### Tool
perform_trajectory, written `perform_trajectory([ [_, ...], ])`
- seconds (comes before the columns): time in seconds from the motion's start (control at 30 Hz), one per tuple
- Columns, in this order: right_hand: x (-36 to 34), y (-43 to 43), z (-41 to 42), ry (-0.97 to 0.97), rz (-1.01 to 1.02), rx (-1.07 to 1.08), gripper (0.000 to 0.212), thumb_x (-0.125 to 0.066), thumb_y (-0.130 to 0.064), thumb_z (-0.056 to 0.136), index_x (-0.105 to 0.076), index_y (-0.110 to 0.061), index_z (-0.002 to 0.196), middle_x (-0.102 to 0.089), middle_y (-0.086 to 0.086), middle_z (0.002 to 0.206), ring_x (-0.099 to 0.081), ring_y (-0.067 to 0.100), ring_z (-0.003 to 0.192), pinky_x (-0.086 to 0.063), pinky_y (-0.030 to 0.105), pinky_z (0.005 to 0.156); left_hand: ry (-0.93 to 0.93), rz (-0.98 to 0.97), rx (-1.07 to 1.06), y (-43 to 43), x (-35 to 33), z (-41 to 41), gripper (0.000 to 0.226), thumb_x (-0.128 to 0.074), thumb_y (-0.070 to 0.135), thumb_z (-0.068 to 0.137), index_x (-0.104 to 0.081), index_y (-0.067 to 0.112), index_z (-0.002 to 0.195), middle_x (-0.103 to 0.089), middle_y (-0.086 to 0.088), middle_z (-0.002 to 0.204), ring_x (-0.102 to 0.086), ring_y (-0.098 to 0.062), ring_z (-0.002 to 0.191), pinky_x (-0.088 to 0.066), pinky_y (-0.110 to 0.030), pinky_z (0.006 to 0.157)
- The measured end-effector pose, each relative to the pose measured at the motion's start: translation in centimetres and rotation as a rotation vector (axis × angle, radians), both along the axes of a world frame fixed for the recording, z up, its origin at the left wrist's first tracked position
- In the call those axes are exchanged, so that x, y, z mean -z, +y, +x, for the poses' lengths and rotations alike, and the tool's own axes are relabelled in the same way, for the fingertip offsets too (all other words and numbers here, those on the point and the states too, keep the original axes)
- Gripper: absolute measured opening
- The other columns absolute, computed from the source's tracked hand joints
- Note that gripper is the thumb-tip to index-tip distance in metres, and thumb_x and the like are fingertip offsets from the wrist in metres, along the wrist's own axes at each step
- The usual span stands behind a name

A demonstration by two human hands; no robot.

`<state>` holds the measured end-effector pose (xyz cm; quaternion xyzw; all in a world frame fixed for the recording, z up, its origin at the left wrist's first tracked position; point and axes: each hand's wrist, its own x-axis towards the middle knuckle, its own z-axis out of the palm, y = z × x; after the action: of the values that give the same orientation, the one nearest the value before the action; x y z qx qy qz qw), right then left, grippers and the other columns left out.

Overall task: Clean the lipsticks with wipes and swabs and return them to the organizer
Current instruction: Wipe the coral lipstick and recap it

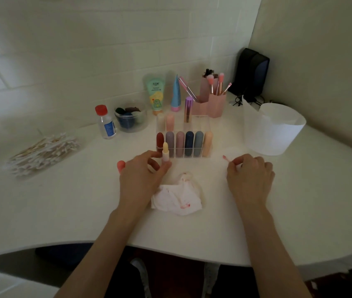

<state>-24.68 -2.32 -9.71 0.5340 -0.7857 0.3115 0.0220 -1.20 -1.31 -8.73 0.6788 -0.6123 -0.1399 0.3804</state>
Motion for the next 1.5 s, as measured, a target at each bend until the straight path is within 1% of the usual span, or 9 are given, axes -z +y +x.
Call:
perform_trajectory([
  [0.17,-0.3,0.0,0.1,-0.101,-0.126,-0.071,0.010,-0.064,-0.018,0.098,-0.069,-0.012,0.104,-0.065,0.011,0.102,-0.053,0.035,0.102,-0.035,0.039,0.087,0.027,-0.064,-0.013,0.3,0.2,-0.2,0.018,-0.070,0.054,0.087,-0.063,0.040,0.097,-0.062,0.016,0.090,-0.058,-0.001,0.071,-0.052,-0.048,0.093],
  [0.27,-1.4,0.2,0.6,-0.460,-0.299,-0.348,0.003,-0.063,-0.014,0.100,-0.065,-0.015,0.102,-0.069,-0.003,0.091,-0.064,0.018,0.087,-0.050,0.032,0.081,0.148,-0.066,-0.004,0.7,-0.6,-0.4,0.019,-0.075,0.049,0.085,-0.062,0.039,0.094,-0.069,0.015,0.100,-0.064,-0.001,0.071,-0.057,-0.040,0.089],
  [0.33,-2.4,0.5,1.4,-0.654,-0.325,-0.569,0.005,-0.063,-0.010,0.100,-0.066,-0.013,0.101,-0.070,-0.004,0.081,-0.064,0.016,0.068,-0.052,0.027,0.067,0.332,-0.069,0.069,1.1,-1.1,-0.5,0.017,-0.077,0.038,0.087,-0.069,0.027,0.097,-0.073,0.016,0.097,-0.069,-0.006,0.066,-0.059,-0.031,0.075],
  [0.43,-2.9,1.0,2.6,-0.674,-0.345,-0.811,0.015,-0.066,-0.002,0.097,-0.073,-0.006,0.109,-0.073,0.001,0.078,-0.058,0.018,0.053,-0.051,0.025,0.058,0.535,-0.087,0.187,1.9,-1.8,-0.5,0.013,-0.073,0.021,0.092,-0.072,0.013,0.101,-0.076,0.007,0.092,-0.063,-0.009,0.056,-0.052,-0.019,0.060],
  [0.6,-2.7,1.5,3.5,-0.616,-0.296,-0.910,0.009,-0.072,-0.010,0.093,-0.076,-0.014,0.100,-0.073,-0.013,0.079,-0.066,0.013,0.064,-0.055,0.021,0.066,0.667,-0.030,0.308,2.1,-1.6,0.0,0.023,-0.067,0.023,0.096,-0.073,0.014,0.116,-0.077,0.002,0.089,-0.057,-0.011,0.062,-0.047,-0.018,0.057],
  [0.77,-2.8,1.7,4.1,-0.630,-0.283,-0.957,0.008,-0.073,-0.012,0.092,-0.076,-0.010,0.099,-0.073,-0.007,0.084,-0.066,0.012,0.069,-0.056,0.025,0.068,0.862,-0.035,0.388,2.0,-1.5,0.0,0.020,-0.066,0.002,0.091,-0.072,-0.002,0.110,-0.077,-0.009,0.085,-0.050,-0.011,0.049,-0.042,-0.016,0.049],
  [0.97,-2.5,1.8,4.4,-0.629,-0.265,-0.959,0.011,-0.073,-0.014,0.092,-0.078,-0.010,0.102,-0.076,-0.007,0.089,-0.070,0.018,0.079,-0.059,0.041,0.072,0.806,-0.046,0.428,2.1,-1.4,0.1,0.028,-0.069,0.013,0.085,-0.072,-0.002,0.109,-0.078,-0.010,0.088,-0.060,-0.013,0.053,-0.046,-0.015,0.051],
  [1.3,-2.4,1.9,4.4,-0.711,-0.174,-1.003,0.021,-0.071,-0.012,0.095,-0.077,-0.013,0.115,-0.078,-0.004,0.103,-0.074,0.021,0.096,-0.060,0.044,0.085,0.813,-0.019,0.448,2.3,-1.4,0.1,0.036,-0.075,0.014,0.078,-0.072,0.000,0.112,-0.077,-0.003,0.084,-0.063,-0.012,0.059,-0.049,-0.015,0.056],
  [1.5,-2.2,1.8,4.4,-0.717,-0.163,-0.981,0.022,-0.071,-0.015,0.094,-0.076,-0.017,0.115,-0.078,-0.007,0.105,-0.073,0.021,0.096,-0.060,0.045,0.085,0.738,0.039,0.478,2.3,-1.1,0.1,0.031,-0.068,0.019,0.089,-0.072,0.012,0.120,-0.072,0.004,0.075,-0.061,-0.008,0.065,-0.049,-0.019,0.059],
])
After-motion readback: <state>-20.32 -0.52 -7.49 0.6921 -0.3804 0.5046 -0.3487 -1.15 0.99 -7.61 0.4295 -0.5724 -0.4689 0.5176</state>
